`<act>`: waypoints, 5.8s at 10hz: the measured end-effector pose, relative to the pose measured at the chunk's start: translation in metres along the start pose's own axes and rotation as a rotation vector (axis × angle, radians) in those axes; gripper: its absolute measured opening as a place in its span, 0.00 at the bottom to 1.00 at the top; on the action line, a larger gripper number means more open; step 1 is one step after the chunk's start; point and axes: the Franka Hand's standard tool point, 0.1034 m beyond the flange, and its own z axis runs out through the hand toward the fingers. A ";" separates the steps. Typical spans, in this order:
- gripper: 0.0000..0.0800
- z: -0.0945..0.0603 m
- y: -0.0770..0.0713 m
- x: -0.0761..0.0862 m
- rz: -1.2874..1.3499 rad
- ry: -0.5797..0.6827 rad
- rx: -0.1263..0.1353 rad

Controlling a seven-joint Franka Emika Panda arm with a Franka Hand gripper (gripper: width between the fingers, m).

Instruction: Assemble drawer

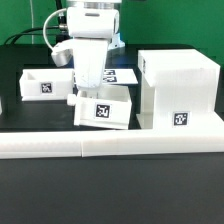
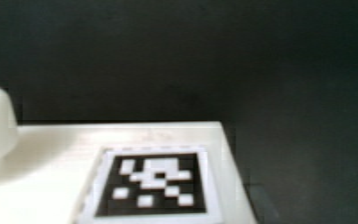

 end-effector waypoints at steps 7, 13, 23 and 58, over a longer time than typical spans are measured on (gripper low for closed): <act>0.05 0.006 0.000 -0.023 0.030 0.076 0.022; 0.05 0.013 0.008 -0.008 0.052 0.092 0.038; 0.05 0.017 0.014 0.030 0.047 0.118 0.042; 0.05 0.018 0.011 0.043 0.002 0.098 0.016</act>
Offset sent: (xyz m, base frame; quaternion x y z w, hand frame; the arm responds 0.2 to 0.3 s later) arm 0.0000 0.0000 0.0000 0.0000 0.1296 0.0000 0.9916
